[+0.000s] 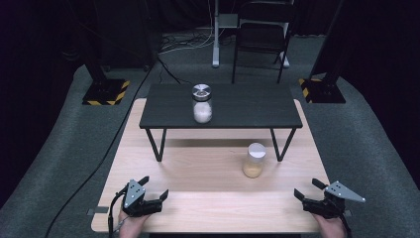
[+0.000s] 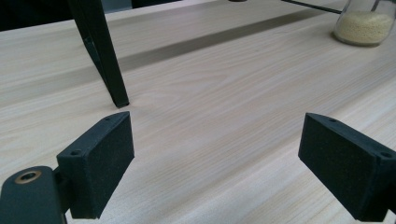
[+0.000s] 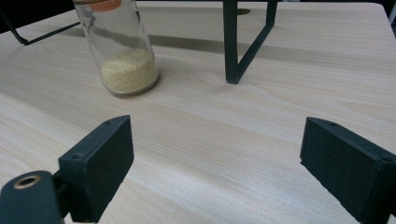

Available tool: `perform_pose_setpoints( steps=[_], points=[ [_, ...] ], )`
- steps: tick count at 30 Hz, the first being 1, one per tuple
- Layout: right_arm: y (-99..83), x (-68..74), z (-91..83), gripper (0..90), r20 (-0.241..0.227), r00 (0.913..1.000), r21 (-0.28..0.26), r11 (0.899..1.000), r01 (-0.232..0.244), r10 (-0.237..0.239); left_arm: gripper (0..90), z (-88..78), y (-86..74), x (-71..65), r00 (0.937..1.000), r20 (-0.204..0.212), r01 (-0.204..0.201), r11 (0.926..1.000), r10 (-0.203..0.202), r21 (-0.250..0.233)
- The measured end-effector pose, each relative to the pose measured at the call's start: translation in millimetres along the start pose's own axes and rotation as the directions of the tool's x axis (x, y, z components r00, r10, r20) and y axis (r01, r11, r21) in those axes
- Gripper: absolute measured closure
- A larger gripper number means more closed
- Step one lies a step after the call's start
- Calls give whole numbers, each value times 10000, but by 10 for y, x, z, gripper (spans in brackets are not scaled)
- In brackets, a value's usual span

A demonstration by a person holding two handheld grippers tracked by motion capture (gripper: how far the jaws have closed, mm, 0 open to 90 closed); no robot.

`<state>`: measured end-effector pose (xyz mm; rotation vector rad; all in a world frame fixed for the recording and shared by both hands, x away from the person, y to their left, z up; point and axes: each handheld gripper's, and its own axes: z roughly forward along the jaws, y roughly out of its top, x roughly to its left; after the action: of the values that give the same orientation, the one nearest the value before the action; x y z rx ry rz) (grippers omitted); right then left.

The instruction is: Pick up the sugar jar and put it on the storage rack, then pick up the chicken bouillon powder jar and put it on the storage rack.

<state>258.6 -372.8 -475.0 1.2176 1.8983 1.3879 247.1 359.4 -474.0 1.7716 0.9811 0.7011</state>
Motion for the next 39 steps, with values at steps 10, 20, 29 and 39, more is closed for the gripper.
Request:
perform_pose_setpoints(
  steps=[10,20,29,39],
  points=[
    [-2,2,0,86,1,10000,2,10000,-8,8,102,5,-1,14,10000,38,92,10000,-92,24],
    [-1,4,0,86,-8,10000,1,10000,-5,5,105,7,-2,19,9999,0,135,9999,-135,59],
    [-2,4,1,85,-22,10000,-11,10000,2,-2,105,6,-3,18,9999,-14,138,9999,-138,55],
    [1,1,6,85,-67,10000,-7,10000,22,-22,105,3,-4,20,9999,-62,154,9999,-154,56]
  ],
)
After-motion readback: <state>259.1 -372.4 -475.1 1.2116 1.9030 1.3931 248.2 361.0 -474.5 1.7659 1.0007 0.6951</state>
